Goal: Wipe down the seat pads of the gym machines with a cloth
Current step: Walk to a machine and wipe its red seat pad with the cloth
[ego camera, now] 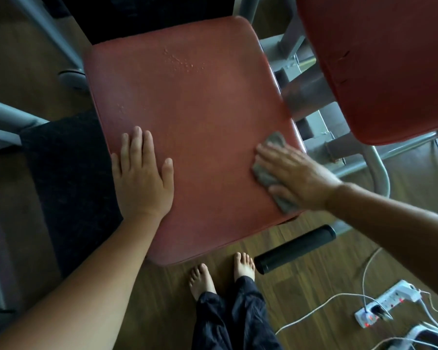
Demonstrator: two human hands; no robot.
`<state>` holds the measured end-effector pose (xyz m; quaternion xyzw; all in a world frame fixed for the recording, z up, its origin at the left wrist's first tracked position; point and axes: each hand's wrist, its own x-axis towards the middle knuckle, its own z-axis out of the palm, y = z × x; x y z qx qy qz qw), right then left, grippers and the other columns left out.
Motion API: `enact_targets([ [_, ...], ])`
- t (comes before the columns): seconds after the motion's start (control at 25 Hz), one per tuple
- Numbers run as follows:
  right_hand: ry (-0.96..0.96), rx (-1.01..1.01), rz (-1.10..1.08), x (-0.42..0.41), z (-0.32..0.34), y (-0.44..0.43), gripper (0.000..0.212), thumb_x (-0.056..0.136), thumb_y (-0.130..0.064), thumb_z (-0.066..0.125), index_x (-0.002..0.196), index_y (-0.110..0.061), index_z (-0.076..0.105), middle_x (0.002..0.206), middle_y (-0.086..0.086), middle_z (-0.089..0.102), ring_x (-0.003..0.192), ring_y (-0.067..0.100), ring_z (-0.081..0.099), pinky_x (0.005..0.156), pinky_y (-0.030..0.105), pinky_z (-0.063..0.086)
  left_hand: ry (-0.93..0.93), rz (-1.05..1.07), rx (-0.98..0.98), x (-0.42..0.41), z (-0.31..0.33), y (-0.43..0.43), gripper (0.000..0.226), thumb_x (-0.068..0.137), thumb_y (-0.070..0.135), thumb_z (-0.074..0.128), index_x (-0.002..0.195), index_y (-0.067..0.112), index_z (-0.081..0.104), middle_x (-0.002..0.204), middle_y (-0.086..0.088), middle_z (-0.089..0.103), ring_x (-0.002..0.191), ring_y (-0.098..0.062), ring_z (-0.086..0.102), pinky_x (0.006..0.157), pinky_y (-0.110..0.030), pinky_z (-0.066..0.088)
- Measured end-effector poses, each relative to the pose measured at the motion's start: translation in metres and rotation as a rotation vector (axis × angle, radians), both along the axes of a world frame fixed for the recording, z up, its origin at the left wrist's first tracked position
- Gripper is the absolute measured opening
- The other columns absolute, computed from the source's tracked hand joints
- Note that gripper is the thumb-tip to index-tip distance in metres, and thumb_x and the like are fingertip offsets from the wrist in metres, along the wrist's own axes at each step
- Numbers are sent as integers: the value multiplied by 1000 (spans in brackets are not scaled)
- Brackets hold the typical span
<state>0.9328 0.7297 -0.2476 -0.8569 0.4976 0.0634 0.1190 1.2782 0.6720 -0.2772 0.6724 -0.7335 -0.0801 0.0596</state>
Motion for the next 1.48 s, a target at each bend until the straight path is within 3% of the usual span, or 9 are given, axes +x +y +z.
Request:
enact_targets([
  [0.16, -21, -52, -294, 9, -2, -26, 68, 104, -48, 37, 159, -10, 25, 168, 11, 18, 156, 28, 13, 125, 53, 19, -5, -1, -5, 1, 0, 0, 68, 108, 49, 27, 164, 15, 12, 173, -3, 7, 159, -24, 3, 128, -53, 10],
  [0.28, -28, 9, -22, 17, -2, 29, 69, 104, -49, 38, 160, -12, 23, 169, 6, 13, 157, 23, 8, 127, 44, 10, 7, -1, -9, 1, 0, 0, 67, 108, 48, 28, 164, 15, 13, 173, -3, 9, 159, -24, 4, 127, -53, 11],
  [0.36, -38, 1, 77, 0, -1, 11, 67, 105, -49, 35, 159, -12, 25, 169, 7, 15, 156, 25, 12, 127, 46, 15, 13, -1, -8, 0, 0, 0, 67, 108, 48, 29, 164, 14, 14, 173, -4, 9, 159, -25, 5, 127, -54, 11],
  [0.52, -34, -43, -291, -1, -2, -68, 68, 104, -49, 36, 159, -11, 25, 168, 10, 17, 156, 28, 15, 122, 53, 24, 4, 8, -11, -1, 0, 0, 67, 108, 48, 30, 164, 15, 14, 173, -3, 8, 159, -24, 4, 127, -54, 11],
  [0.76, -51, 75, -89, -29, 4, 26, 74, 103, -54, 37, 162, -15, 13, 171, 1, 4, 157, 20, 0, 127, 44, 10, -2, 12, -12, -3, 0, 0, 67, 108, 46, 30, 164, 14, 14, 173, -3, 9, 159, -25, 4, 127, -53, 10],
  [1.0, 25, -72, -389, 35, -10, -68, 74, 101, -56, 34, 159, -12, 25, 169, 9, 16, 156, 26, 14, 124, 49, 20, -22, 13, 9, -3, 3, -1, 67, 107, 46, 30, 164, 14, 14, 173, -4, 9, 159, -25, 4, 127, -53, 11],
  [1.2, 9, 38, -84, 80, -4, 7, 73, 102, -57, 31, 161, -16, 19, 170, 4, 11, 156, 21, 10, 126, 44, 14, -35, 10, 26, -3, 4, 0, 68, 106, 49, 27, 164, 14, 15, 173, -4, 9, 159, -25, 5, 127, -53, 13],
  [1.32, -26, -65, -252, 63, -11, -81, 68, 102, -52, 34, 159, -16, 27, 168, 6, 17, 155, 25, 17, 123, 49, 23, -48, 14, 19, -2, 3, 0, 69, 106, 50, 26, 164, 14, 17, 173, -3, 10, 159, -24, 5, 126, -53, 15],
  [1.48, -79, -162, -553, 62, -11, -246, 69, 102, -49, 32, 160, -13, 21, 168, 11, 15, 156, 29, 12, 125, 50, 15, -43, 18, -1, -2, 1, -1, 68, 105, 49, 32, 163, 13, 23, 172, -3, 15, 159, -25, 8, 126, -53, 16],
])
